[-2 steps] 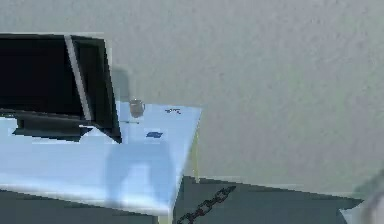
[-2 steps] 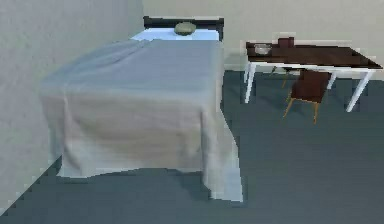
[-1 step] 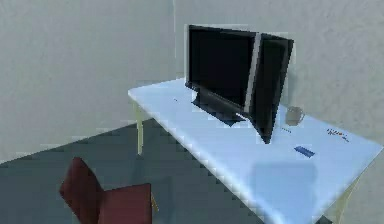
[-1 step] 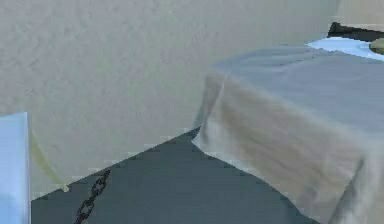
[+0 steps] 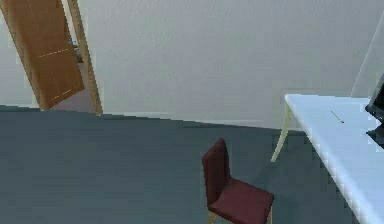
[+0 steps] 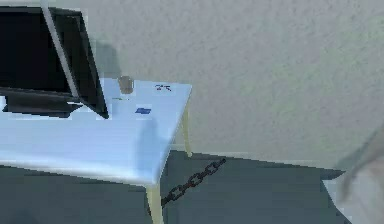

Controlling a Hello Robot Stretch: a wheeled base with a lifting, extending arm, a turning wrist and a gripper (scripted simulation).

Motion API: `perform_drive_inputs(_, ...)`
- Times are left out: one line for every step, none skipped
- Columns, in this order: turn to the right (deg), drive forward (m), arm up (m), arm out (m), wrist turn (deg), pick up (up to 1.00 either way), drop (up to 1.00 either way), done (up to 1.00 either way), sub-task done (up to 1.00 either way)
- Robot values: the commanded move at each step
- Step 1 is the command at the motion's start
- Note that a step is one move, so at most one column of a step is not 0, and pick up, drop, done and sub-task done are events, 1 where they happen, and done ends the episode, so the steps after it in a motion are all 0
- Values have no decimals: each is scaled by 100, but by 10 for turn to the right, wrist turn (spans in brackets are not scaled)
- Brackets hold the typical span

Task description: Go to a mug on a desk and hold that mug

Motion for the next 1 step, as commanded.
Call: perform_drive_inputs(-150,0,0,0,0,0,0,0,0)
